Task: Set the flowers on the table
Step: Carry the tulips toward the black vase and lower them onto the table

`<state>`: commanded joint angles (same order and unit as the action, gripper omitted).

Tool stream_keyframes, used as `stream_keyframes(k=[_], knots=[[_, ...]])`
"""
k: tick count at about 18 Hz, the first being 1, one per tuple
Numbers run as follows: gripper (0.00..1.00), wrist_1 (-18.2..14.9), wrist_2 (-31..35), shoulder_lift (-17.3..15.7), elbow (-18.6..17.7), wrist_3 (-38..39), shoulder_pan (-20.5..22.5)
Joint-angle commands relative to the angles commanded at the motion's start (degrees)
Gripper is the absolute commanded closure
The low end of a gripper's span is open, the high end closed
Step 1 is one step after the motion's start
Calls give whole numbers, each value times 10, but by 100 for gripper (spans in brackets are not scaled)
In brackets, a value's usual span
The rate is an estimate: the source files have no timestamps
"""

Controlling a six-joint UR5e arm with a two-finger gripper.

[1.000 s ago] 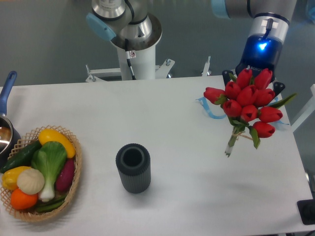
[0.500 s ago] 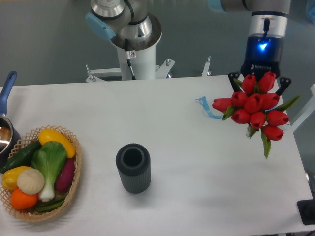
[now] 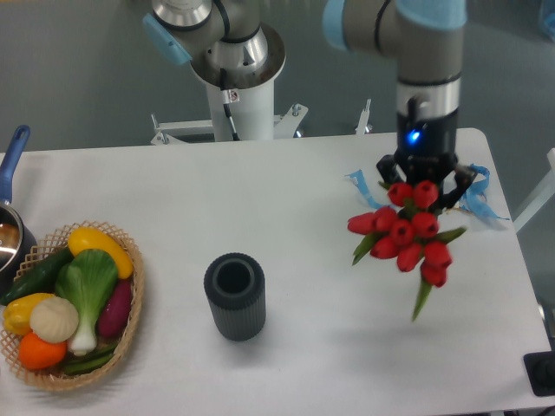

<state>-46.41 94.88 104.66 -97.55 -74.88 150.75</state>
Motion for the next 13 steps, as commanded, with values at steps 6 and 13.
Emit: stream_keyframes(k=[6, 13], knots=[[68, 4, 73, 101, 25, 7, -42], [68, 5, 72, 164, 42, 11, -51]])
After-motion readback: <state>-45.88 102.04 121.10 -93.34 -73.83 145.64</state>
